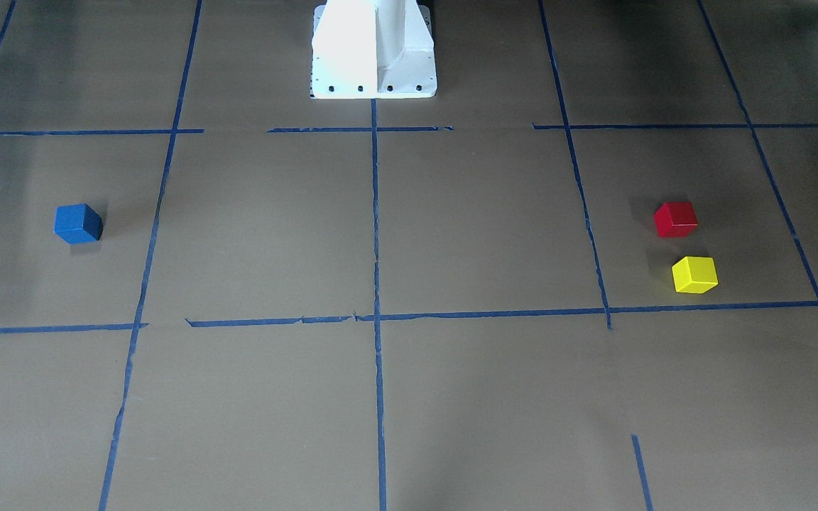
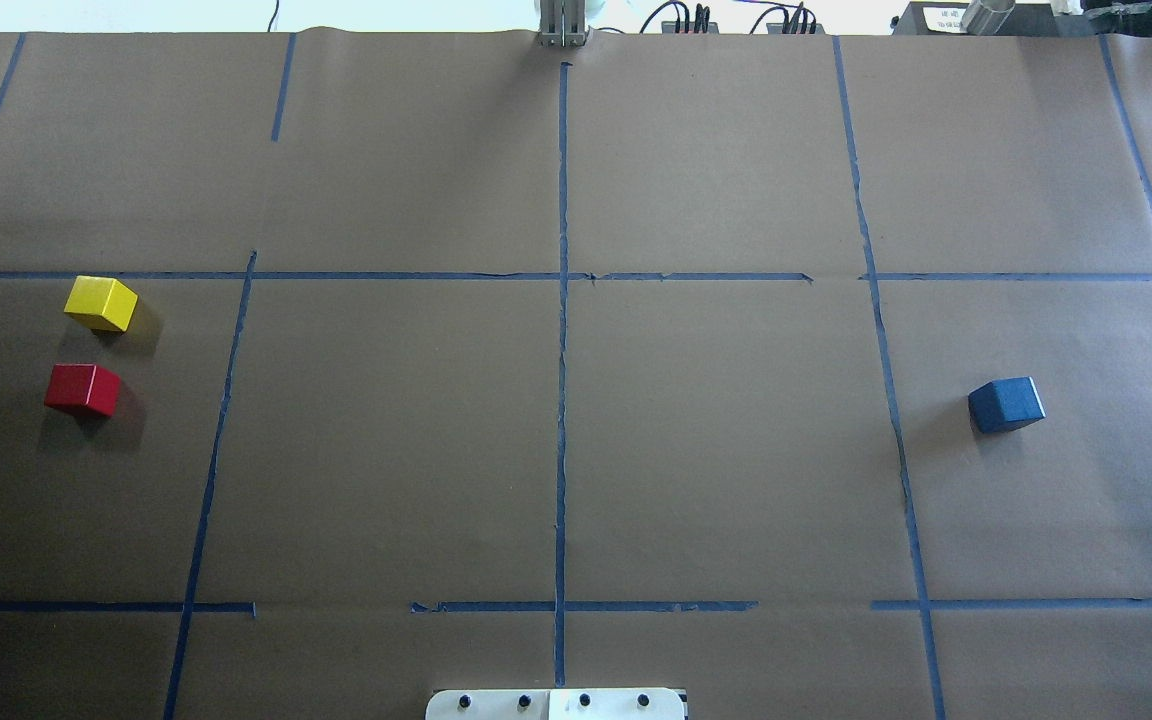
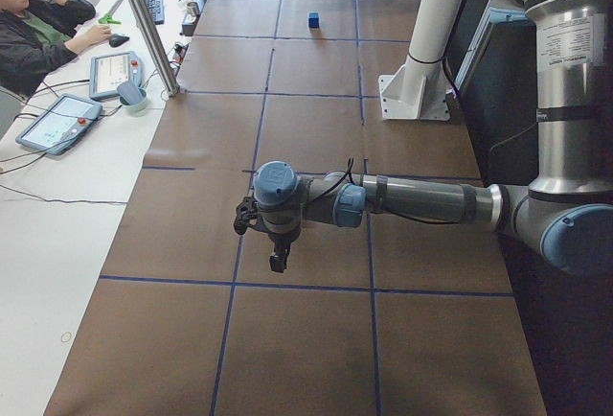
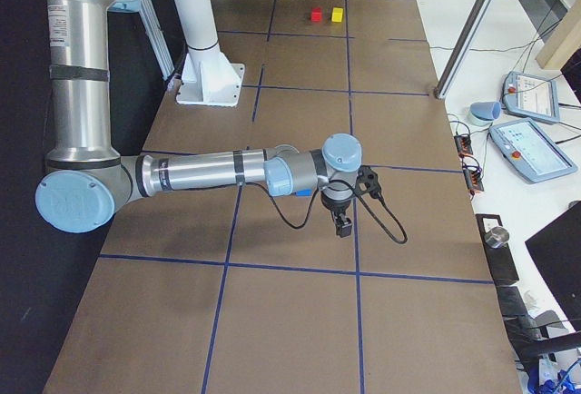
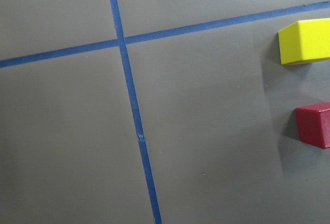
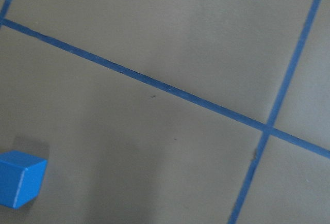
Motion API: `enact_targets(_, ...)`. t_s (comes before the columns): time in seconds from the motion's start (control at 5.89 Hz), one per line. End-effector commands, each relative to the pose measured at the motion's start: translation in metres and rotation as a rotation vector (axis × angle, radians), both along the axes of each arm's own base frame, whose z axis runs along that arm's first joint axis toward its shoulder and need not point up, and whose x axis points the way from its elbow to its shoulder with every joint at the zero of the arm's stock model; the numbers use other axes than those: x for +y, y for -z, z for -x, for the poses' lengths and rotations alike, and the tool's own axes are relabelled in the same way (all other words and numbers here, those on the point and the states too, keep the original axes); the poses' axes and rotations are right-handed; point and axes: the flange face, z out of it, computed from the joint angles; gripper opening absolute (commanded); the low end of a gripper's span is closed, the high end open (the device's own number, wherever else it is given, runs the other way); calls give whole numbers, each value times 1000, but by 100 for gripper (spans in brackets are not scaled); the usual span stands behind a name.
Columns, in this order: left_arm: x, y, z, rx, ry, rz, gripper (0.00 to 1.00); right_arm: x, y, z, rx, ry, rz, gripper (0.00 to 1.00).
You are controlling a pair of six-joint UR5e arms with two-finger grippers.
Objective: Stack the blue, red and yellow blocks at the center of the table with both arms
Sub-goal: 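Move the right gripper toward the blue block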
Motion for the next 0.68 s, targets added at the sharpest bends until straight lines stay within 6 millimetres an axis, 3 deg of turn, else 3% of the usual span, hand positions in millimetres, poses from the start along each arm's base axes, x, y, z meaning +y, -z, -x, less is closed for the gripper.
enact_targets(0.0,0,-3,0,-8,3,7,100,-2,54,80,-41,-33,54,100)
enact_targets(0.17,0,-3,0,-7,3,6,100,7,65,113,-84,-134,92,100)
enact_targets(0.51,0,-2,-1,-6,2,6,100,38,56,187,-45,-186,97,100)
